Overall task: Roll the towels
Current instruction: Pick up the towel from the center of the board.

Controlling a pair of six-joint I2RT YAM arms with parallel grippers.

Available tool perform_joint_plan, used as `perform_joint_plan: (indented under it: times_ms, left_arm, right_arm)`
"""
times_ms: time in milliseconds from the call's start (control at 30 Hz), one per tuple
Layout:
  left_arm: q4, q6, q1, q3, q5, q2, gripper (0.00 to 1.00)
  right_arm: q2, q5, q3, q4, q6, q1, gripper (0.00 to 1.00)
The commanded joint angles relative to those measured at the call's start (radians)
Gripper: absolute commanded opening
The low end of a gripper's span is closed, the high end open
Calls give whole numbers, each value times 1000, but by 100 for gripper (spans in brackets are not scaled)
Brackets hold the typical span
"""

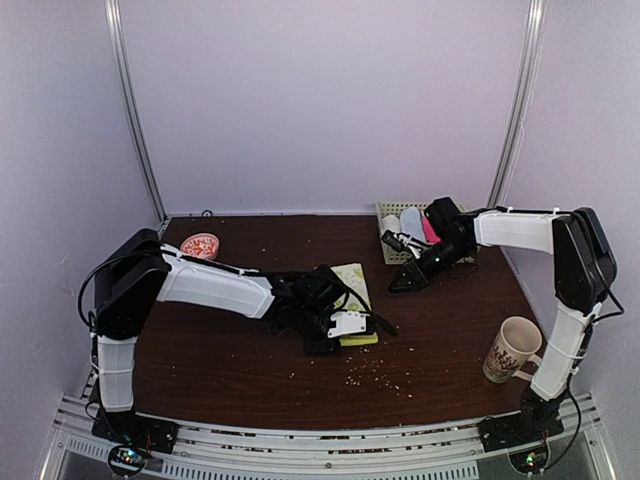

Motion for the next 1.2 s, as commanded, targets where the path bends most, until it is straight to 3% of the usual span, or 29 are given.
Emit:
perform_joint_plan:
  times_ms: [0, 400, 633, 1033, 1167]
  left_arm:
    - [-1, 21, -3, 17, -7, 21, 41]
    - [4, 31, -16, 17, -126, 50, 35]
    - [14, 54, -38, -5, -153, 53, 39]
    - [12, 43, -46, -19, -99, 26, 11]
    - [8, 10, -40, -9, 13, 19, 5]
  right_arm:
    - [7, 34, 6, 26, 25, 2, 30]
    - [32, 21, 22, -2, 8, 3, 29]
    - [44, 12, 31, -18, 3, 3, 29]
    - [36, 35, 31, -32, -4, 2, 31]
    - [-31, 56, 6, -56, -75, -13, 34]
